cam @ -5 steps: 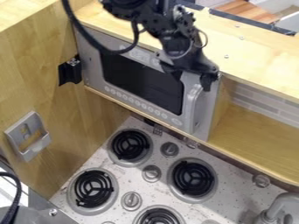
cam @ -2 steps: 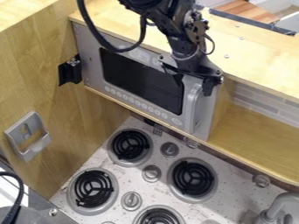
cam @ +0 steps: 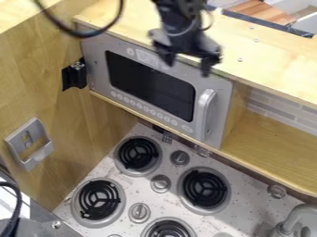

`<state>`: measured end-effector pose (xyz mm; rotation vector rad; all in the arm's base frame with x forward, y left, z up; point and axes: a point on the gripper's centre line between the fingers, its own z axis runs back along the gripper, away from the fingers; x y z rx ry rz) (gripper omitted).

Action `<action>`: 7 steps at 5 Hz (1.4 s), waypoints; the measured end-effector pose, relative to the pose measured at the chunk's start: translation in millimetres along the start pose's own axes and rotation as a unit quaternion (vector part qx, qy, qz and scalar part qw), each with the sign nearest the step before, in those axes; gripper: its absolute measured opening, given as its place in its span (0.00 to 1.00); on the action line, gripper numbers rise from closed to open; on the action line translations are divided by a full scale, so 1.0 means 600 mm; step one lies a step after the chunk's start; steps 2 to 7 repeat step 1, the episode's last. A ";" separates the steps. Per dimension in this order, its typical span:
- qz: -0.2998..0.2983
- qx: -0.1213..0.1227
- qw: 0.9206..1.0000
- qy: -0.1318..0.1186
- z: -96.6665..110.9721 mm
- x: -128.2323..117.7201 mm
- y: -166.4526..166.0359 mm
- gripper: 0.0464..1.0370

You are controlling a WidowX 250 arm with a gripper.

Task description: Close microwave

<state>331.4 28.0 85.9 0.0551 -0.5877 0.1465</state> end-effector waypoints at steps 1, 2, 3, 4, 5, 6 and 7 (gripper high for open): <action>0.009 0.026 1.000 -0.004 0.053 -0.016 0.043 0.96; 0.009 0.026 1.000 -0.004 0.053 -0.016 0.043 0.96; 0.009 0.026 1.000 -0.004 0.053 -0.016 0.043 0.96; 0.009 0.026 1.000 -0.004 0.053 -0.016 0.043 0.96; 0.009 0.026 1.000 -0.004 0.053 -0.016 0.043 0.96; 0.009 0.026 1.000 -0.004 0.053 -0.016 0.043 0.96; 0.009 0.026 1.000 -0.004 0.053 -0.016 0.043 0.96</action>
